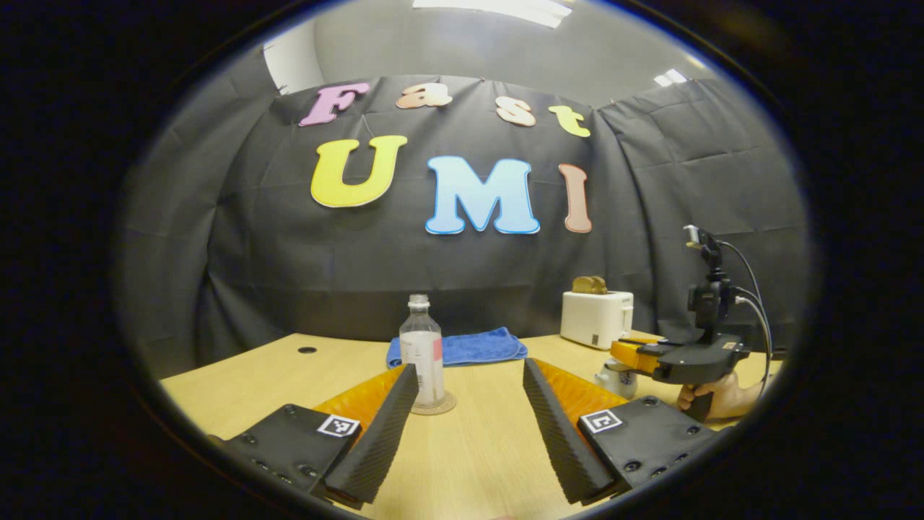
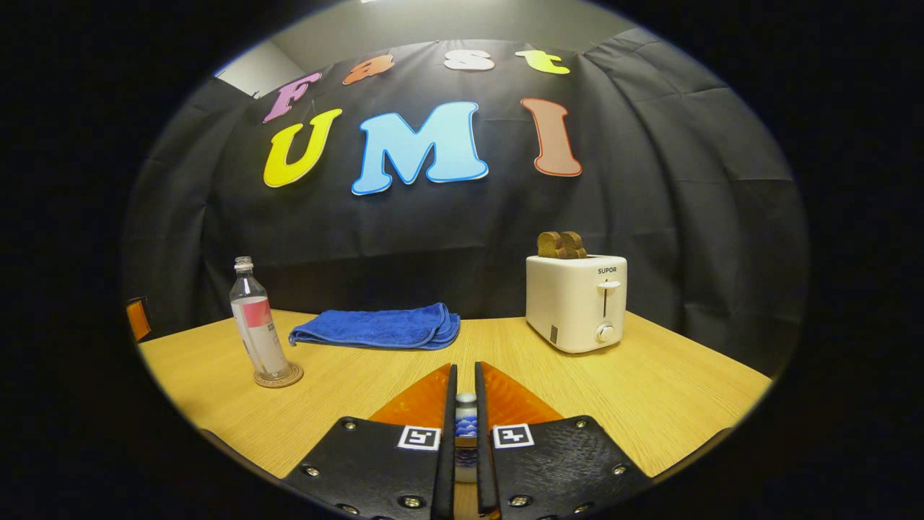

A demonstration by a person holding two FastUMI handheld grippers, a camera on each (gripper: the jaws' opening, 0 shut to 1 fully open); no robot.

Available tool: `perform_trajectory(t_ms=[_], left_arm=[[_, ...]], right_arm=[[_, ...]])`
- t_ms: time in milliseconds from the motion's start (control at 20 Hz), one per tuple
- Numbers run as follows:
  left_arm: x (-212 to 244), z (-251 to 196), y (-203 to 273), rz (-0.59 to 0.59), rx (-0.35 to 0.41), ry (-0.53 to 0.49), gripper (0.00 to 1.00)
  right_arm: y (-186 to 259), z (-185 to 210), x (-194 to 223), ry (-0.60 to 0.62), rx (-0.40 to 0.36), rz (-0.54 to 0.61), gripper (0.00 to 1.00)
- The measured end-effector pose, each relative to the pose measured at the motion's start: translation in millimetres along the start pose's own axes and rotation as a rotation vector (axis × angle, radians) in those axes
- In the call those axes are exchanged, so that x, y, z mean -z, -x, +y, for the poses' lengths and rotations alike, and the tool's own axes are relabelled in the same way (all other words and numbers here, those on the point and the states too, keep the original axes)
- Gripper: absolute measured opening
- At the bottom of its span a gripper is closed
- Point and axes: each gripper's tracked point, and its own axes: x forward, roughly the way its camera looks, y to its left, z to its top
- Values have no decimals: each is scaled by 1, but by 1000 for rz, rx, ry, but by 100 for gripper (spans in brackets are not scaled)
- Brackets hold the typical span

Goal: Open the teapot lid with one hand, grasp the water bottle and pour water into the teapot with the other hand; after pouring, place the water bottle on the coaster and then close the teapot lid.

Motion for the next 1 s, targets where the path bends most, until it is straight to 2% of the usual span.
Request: perform_trajectory(t_ms=[600,1000], left_arm=[[-14,7,7,-35,-19,-29,100],[-16,13,9,-41,-27,-21,100]], right_arm=[[9,1,0,54,18,36,14],[27,-3,-8,36,5,33,17]])
